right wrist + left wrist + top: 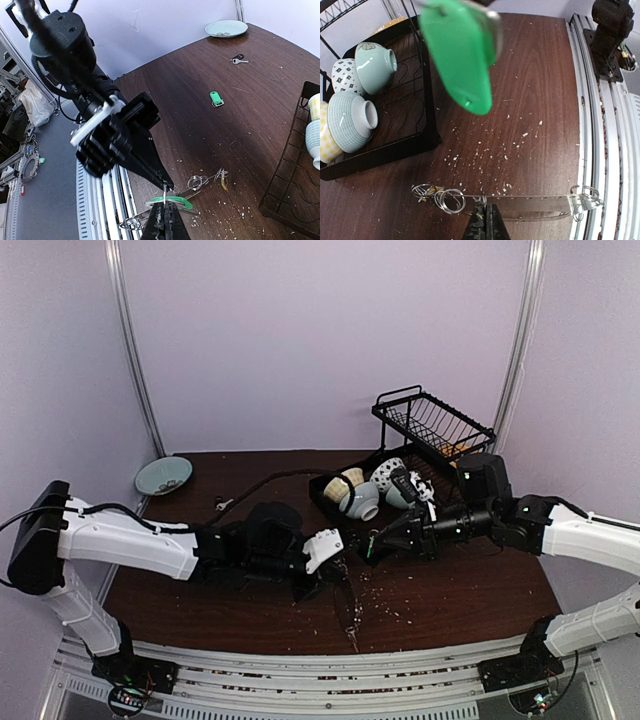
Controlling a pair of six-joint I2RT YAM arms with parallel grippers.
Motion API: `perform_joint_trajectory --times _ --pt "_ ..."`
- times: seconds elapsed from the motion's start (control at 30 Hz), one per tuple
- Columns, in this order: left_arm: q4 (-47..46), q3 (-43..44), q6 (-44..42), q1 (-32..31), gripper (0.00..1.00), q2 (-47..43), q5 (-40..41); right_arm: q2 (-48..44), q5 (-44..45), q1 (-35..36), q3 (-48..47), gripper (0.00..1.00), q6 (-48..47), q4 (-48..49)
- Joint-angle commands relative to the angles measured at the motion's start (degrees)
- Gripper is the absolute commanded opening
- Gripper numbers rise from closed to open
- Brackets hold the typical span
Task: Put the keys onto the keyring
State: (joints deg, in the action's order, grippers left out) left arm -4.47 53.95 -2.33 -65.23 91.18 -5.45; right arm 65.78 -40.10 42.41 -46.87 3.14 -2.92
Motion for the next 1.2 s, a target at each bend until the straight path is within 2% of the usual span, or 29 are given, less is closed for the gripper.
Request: perform_joint_trajectory --times 0.0,0.37,0.53,0.77,0.93,1.17 --pt "19.7 6.4 -6.3 -1.7 0.0 3.4 7.5 -0.9 0.2 0.4 -0.3 0.0 -0.4 0.0" --pt "39.7 20.5 -4.5 -1.8 0.0 4.2 9.6 -1.0 0.3 0.4 -0.4 0.0 -0.6 -0.1" --pt "51.6 28.8 -2.0 -1.9 0.0 8.8 10.3 -1.2 0.0 0.4 -0.4 0.0 -0.5 0.1" --pt "66.0 37.3 0.0 -4.9 0.0 16.3 23.8 -2.0 0.6 0.4 0.0 0.0 -0.4 0.3" --pt "69.3 38.1 0.2 -6.0 0.0 17.9 32.7 -2.4 1.8 0.4 0.2 0.0 -0.5 -0.3" --pt "75.2 36.3 0.8 -6.0 0.0 16.9 38.3 -2.2 2.6 0.4 0.1 0.0 -0.7 -0.4"
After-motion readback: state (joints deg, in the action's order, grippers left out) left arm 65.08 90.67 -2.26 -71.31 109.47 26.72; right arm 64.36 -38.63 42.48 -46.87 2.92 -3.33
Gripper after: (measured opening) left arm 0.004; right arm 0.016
